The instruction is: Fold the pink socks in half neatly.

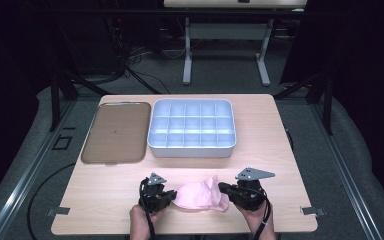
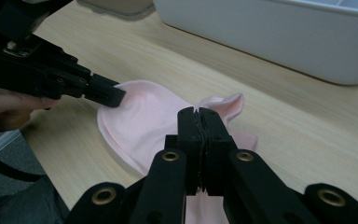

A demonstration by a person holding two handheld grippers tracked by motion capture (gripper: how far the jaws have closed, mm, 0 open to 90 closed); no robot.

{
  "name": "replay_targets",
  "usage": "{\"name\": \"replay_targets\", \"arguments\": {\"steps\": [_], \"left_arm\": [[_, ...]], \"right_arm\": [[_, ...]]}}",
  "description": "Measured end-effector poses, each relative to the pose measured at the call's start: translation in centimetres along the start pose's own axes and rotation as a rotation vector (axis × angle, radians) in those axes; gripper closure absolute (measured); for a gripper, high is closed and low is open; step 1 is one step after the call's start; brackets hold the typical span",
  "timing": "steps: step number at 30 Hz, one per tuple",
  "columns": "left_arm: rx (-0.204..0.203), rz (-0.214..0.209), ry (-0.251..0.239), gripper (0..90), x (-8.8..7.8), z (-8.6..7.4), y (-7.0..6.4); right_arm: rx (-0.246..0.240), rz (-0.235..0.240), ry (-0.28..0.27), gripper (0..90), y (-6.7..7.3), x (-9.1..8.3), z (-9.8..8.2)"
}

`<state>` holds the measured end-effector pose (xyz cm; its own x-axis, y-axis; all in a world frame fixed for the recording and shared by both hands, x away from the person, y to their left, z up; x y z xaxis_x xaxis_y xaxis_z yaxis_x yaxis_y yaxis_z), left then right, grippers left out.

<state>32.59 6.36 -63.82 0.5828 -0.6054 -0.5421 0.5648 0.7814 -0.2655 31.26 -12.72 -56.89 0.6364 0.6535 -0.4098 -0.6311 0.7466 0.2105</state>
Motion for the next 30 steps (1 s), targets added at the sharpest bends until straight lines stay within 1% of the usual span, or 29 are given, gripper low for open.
{"name": "replay_targets", "arguments": {"steps": [2, 3, 4, 8, 9, 10, 14, 19, 22, 23, 24, 25, 27, 30], "left_arm": [[-0.001, -0.001, -0.001, 86.3, 0.0, 0.0, 0.0], [-0.001, -0.001, -0.001, 86.3, 0.0, 0.0, 0.0], [-0.001, -0.002, -0.001, 86.3, 0.0, 0.0, 0.0], [0.002, -0.008, 0.002, 86.3, 0.0, 0.0, 0.0], [-0.009, -0.009, -0.001, 86.3, 0.0, 0.0, -0.1], [-0.009, -0.010, 0.000, 86.3, 0.0, 0.0, -0.1], [-0.011, -0.015, 0.002, 86.2, 0.0, 0.0, -0.1], [-0.013, -0.016, 0.003, 86.2, 0.0, 0.0, -0.1], [-0.011, -0.019, 0.006, 86.2, 0.0, 0.0, -0.1], [-0.014, -0.019, 0.005, 86.2, 0.0, 0.0, -0.1], [-0.004, -0.023, 0.010, 86.2, -0.1, 0.0, 0.1], [-0.008, -0.022, 0.007, 86.2, 0.0, 0.0, 0.0], [-0.016, -0.021, 0.004, 86.2, 0.0, -0.1, 0.0], [-0.013, -0.021, 0.005, 86.2, -0.1, -0.1, 0.1]], "right_arm": [[-0.013, 0.013, 0.006, 88.5, 0.5, 0.2, 0.3], [-0.014, 0.022, -0.001, 88.5, 0.9, 0.5, 0.4], [-0.026, 0.027, 0.007, 88.5, 1.2, 0.7, 0.5], [-0.053, 0.049, 0.016, 88.5, 2.5, 1.8, 0.8], [-0.062, 0.057, 0.025, 88.5, 2.8, 2.0, 0.8], [-0.070, 0.063, 0.025, 88.5, 3.1, 2.4, 0.9], [-0.093, 0.088, 0.053, 88.5, 4.4, 3.8, 0.7], [-0.124, 0.121, 0.093, 88.5, 5.9, 5.9, 0.0], [-0.144, 0.139, 0.111, 88.5, 6.5, 6.8, -0.3], [-0.141, 0.143, 0.109, 88.5, 6.8, 7.2, -0.3], [-0.145, 0.151, 0.115, 88.5, 6.9, 7.4, -0.4], [-0.151, 0.154, 0.118, 88.5, 7.1, 7.6, -0.5], [-0.150, 0.160, 0.118, 88.4, 7.2, 8.0, -0.6], [-0.145, 0.169, 0.120, 88.4, 7.4, 8.5, -0.8]]}}
Point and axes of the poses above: each handheld gripper's, and its own axes: x roughly forward along the jaws, z roughly out of its top, y roughly to its left, the point moved 9 cm from there along x, roughly forward along the jaws, and after that the axes turned 13 degrees about -y, right-handed, at the moved point
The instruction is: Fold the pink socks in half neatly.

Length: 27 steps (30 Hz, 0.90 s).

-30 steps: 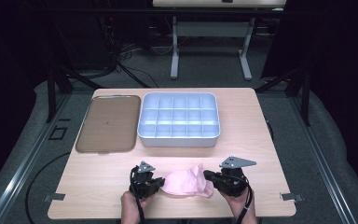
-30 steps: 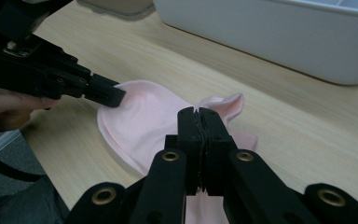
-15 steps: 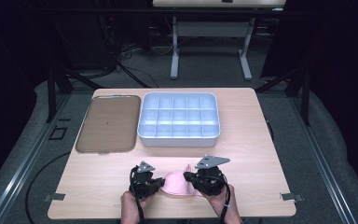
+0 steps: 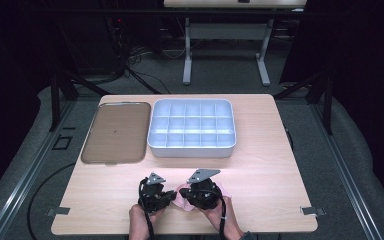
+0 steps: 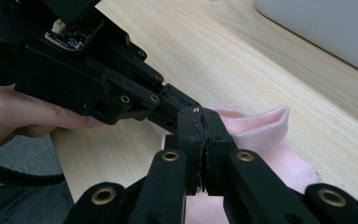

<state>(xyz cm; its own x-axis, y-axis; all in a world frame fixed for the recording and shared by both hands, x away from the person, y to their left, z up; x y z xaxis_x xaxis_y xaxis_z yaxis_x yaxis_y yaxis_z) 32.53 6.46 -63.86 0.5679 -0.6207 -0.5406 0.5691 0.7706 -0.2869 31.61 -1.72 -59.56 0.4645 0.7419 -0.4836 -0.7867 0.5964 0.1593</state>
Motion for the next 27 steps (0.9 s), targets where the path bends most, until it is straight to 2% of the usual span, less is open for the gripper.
{"name": "replay_targets", "arguments": {"steps": [6, 9, 13, 15, 16, 18, 19, 20, 22, 23, 25, 27], "left_arm": [[0.004, 0.000, 0.000, 86.3, 0.0, 0.0, 0.0], [-0.001, 0.000, -0.002, 86.3, 0.0, 0.0, 0.0], [-0.003, -0.001, -0.003, 86.2, 0.0, 0.0, 0.0], [0.000, -0.003, -0.004, 86.2, 0.0, -0.1, 0.0], [0.000, -0.004, -0.004, 86.1, 0.0, -0.1, 0.0], [-0.002, -0.004, -0.006, 86.1, 0.0, -0.1, 0.0], [-0.004, -0.004, -0.007, 86.1, 0.0, -0.1, 0.0], [-0.006, -0.005, -0.008, 86.0, 0.0, -0.1, 0.0], [-0.006, -0.005, -0.008, 85.7, 0.0, -0.1, 0.0], [-0.002, -0.005, -0.008, 85.2, 0.0, -0.1, 0.1], [-0.002, -0.005, -0.007, 81.3, -0.1, 0.0, 0.1], [-0.002, -0.002, -0.007, 77.3, -0.3, 0.0, 0.1]], "right_arm": [[-0.001, 0.018, -0.010, 88.3, 0.1, 0.4, 0.0], [-0.021, 0.028, -0.037, 88.3, 0.3, 0.5, -0.1], [0.004, 0.072, -0.042, 86.7, 0.3, 0.9, -0.2], [0.029, 0.084, -0.049, 74.1, 0.3, 1.0, -0.2], [0.041, 0.107, -0.053, 71.8, 0.3, 0.8, -0.1], [0.061, 0.119, -0.097, 63.4, 0.2, 0.3, 0.3], [0.070, 0.126, -0.123, 63.0, -0.1, -0.4, 0.6], [0.066, 0.113, -0.134, 61.8, -0.3, -0.8, 0.8], [0.042, 0.040, -0.115, 61.3, -1.6, -2.0, 0.7], [0.043, 0.028, -0.101, 61.3, -2.0, -2.2, 0.5], [0.042, -0.029, -0.042, 63.0, -3.3, -2.7, -0.4], [0.040, -0.056, 0.012, 63.5, -4.1, -2.7, -1.5]]}}
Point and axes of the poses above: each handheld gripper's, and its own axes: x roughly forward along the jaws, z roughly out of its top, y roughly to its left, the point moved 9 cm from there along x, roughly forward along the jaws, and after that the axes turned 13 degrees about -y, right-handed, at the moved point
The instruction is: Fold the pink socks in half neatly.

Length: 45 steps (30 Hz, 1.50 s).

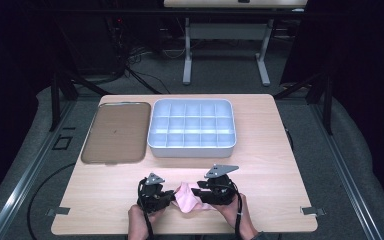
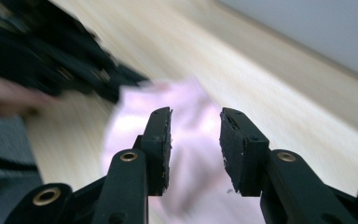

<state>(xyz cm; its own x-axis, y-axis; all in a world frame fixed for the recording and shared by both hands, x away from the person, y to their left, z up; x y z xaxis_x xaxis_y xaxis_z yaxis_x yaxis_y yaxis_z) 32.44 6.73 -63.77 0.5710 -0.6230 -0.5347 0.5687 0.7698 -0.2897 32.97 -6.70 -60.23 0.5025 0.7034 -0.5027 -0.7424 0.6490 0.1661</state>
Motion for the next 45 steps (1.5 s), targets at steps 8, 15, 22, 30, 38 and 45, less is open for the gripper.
{"name": "replay_targets", "arguments": {"steps": [8, 15, 22, 30, 38, 45], "left_arm": [[0.011, -0.010, 0.011, 85.0, -0.2, 0.0, 0.0], [0.015, -0.014, 0.013, 85.5, 0.0, 0.0, 0.0], [-0.005, -0.018, -0.006, 83.1, -0.6, 0.3, 0.1], [0.028, -0.032, -0.058, 74.5, -2.5, 2.3, -0.6], [0.032, 0.000, 0.032, 75.3, -0.6, 0.4, 0.0], [0.010, -0.006, 0.028, 82.4, -0.3, 0.0, 0.0]], "right_arm": [[-0.016, 0.008, 0.052, 68.0, 0.1, 0.6, -2.3], [-0.064, 0.007, 0.083, 71.4, 0.7, 1.6, -2.8], [-0.094, -0.007, 0.106, 68.0, 0.9, 1.9, -3.2], [-0.082, -0.005, 0.100, 64.6, 0.8, 1.9, -3.3], [-0.078, -0.020, 0.101, 59.3, 0.5, 1.8, -3.5], [-0.050, -0.024, 0.067, 53.4, 0.1, 1.2, -3.4]]}}
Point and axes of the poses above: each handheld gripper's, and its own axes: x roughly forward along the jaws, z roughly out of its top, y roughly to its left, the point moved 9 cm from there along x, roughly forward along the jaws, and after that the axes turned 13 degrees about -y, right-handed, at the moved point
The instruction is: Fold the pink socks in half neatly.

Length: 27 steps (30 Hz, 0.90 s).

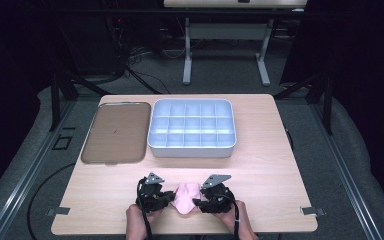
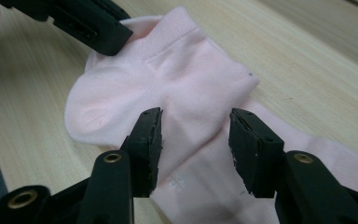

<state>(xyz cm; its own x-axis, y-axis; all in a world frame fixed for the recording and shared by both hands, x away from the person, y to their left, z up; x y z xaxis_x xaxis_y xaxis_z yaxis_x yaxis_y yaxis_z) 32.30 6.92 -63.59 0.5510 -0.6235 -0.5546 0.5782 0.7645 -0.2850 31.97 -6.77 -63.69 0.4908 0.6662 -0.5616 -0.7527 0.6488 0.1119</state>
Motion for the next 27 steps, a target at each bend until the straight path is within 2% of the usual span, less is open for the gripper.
{"name": "replay_targets", "arguments": {"steps": [2, 4, 6, 7, 9, 13, 15, 21, 23, 27], "left_arm": [[-0.003, 0.000, -0.002, 83.1, 0.0, -0.1, 0.1], [-0.007, 0.000, -0.005, 84.1, -0.1, -0.1, 0.1], [-0.009, 0.000, -0.007, 84.6, -0.1, -0.2, 0.2], [-0.012, -0.001, -0.007, 84.7, 0.0, -0.2, 0.2], [-0.013, 0.002, -0.009, 84.9, 0.0, -0.2, 0.3], [-0.014, 0.005, -0.005, 85.1, 0.0, -0.2, 0.2], [-0.010, 0.004, -0.005, 85.1, 0.0, -0.1, 0.2], [-0.009, 0.005, -0.004, 85.0, 0.0, -0.1, 0.2], [-0.009, 0.005, -0.003, 85.1, 0.0, -0.1, 0.2], [-0.005, 0.009, 0.001, 85.0, 0.0, -0.1, 0.2]], "right_arm": [[0.014, -0.026, -0.036, 52.8, -0.7, -1.1, 0.3], [0.072, -0.070, -0.080, 53.7, -2.2, -2.7, 0.5], [0.118, -0.118, -0.096, 54.3, -3.8, -4.3, 0.3], [0.149, -0.145, -0.091, 55.2, -4.6, -5.1, -0.1], [0.171, -0.171, -0.068, 55.4, -5.3, -5.8, -0.8], [0.175, -0.224, -0.014, 57.2, -6.1, -6.1, -2.4], [0.186, -0.230, -0.008, 58.9, -6.2, -6.1, -2.8], [0.157, -0.215, 0.038, 67.8, -5.9, -5.8, -3.4], [0.160, -0.198, 0.032, 70.9, -5.6, -5.7, -3.4], [0.175, -0.172, 0.019, 83.3, -5.4, -5.5, -3.5]]}}
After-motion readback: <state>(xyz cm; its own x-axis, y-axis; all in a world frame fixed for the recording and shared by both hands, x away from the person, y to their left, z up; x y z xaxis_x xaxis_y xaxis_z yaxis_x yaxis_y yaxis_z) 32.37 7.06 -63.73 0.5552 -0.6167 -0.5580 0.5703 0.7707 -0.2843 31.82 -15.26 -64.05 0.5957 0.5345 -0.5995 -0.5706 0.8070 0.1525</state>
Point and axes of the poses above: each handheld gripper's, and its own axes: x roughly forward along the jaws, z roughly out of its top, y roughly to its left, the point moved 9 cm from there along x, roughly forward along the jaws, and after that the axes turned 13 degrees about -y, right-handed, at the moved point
